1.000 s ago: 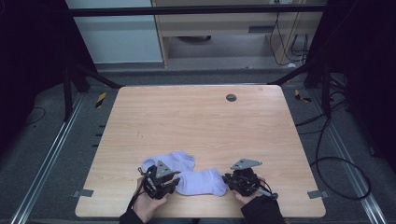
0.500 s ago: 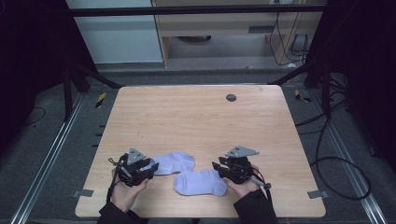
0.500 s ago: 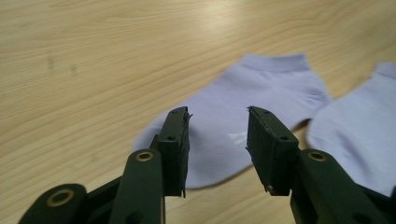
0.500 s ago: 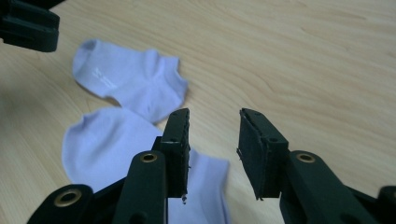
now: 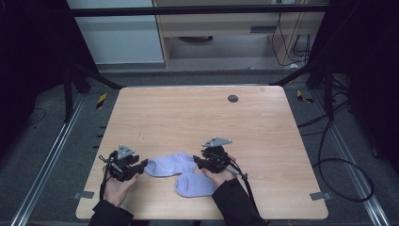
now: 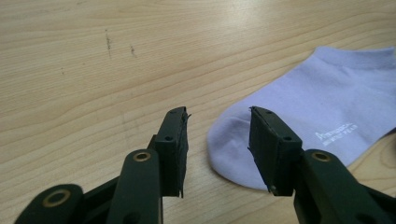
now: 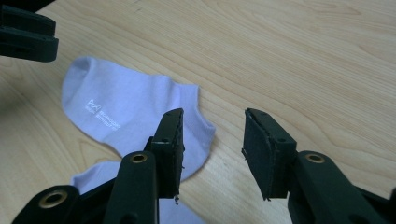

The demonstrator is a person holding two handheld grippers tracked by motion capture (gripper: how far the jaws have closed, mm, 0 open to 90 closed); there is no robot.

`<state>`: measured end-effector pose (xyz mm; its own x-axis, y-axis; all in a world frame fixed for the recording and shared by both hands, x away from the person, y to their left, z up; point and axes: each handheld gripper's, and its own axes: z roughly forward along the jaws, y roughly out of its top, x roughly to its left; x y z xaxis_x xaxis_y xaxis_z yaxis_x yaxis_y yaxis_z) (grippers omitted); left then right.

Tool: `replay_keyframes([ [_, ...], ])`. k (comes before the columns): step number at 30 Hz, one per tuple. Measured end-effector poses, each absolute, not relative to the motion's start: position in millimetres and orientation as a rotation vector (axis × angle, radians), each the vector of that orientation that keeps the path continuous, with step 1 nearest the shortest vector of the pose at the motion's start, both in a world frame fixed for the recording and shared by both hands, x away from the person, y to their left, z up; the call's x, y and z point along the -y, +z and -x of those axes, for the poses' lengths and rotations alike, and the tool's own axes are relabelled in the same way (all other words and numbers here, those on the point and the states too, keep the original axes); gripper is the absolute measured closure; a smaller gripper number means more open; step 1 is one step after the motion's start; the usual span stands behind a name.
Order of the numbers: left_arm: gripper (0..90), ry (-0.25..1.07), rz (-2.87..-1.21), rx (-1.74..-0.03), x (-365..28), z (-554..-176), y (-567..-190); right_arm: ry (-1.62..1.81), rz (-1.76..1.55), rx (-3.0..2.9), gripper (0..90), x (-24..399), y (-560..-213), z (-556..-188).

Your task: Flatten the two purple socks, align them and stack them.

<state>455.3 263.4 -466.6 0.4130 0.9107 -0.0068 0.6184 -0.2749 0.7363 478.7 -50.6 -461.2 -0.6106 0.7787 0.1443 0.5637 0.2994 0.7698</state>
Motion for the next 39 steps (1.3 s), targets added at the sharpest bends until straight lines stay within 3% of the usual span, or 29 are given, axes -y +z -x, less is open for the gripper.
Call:
replay_keyframes([
  [19,58.6,0.537,-2.101,-1.298,-258.0,-465.4,-485.6,1.058,-1.233,-2.405,62.9,13.6,-495.2,-501.9],
  [29,74.7,0.513,-2.129,-1.311,-252.0,-465.7,-489.3,1.035,-1.238,-2.413,84.0,12.3,-495.9,-499.6],
  [33,85.5,0.486,-2.117,-1.320,-249.3,-465.5,-489.3,1.032,-1.250,-2.410,86.0,11.5,-494.9,-498.2],
  [39,87.8,0.489,-2.096,-1.321,-250.2,-464.9,-485.9,1.093,-1.233,-2.385,86.2,13.3,-490.1,-496.2],
])
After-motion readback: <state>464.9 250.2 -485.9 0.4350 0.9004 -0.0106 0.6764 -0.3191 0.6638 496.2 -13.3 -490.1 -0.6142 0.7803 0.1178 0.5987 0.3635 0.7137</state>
